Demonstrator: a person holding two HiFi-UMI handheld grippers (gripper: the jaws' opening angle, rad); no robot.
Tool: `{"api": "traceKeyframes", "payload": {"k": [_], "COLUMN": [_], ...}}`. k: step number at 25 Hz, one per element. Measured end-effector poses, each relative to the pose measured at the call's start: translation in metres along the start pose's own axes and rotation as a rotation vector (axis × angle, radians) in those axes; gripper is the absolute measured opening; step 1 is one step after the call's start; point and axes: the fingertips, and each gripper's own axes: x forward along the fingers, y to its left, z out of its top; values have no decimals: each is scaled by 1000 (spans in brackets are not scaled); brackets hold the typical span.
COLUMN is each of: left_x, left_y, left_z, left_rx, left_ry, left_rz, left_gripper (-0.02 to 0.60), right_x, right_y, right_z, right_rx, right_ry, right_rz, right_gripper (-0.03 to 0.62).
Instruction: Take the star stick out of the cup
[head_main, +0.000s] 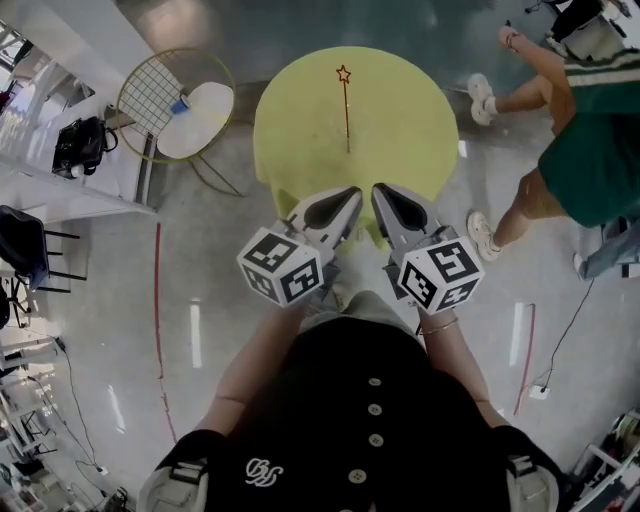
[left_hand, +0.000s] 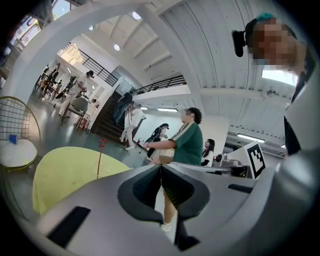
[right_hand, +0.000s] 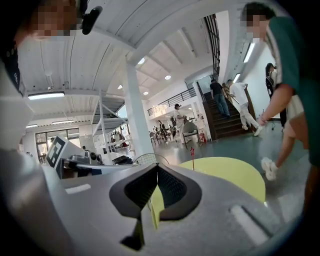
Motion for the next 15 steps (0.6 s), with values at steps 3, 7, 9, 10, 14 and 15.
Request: {"api": "traceKeyframes", "payload": {"k": [3, 7, 9, 10, 14, 15], "left_x": [2, 6, 9, 11, 18, 20], "left_y": [4, 10, 17, 21, 35, 39], "left_z": [2, 4, 5, 5, 8, 9], "left_rx": [-5, -9, -11, -13, -17, -17], "left_ry": [2, 11, 18, 19, 28, 34], "left_rz": [6, 8, 12, 14, 9, 6], "left_gripper": [12, 12, 12, 12, 12, 12], "right_x": [1, 8, 17, 22, 40, 45], "right_y": [-5, -13, -17, -20, -28, -29], "right_z": [-1, 2, 2, 3, 7, 7], "right_rx": [2, 14, 22, 23, 23, 25], "right_ry": [10, 12, 13, 13, 18, 22], "right_rz": [-8, -16, -16, -17, -26, -29], "right_gripper": [5, 5, 5, 5, 5, 5]}}
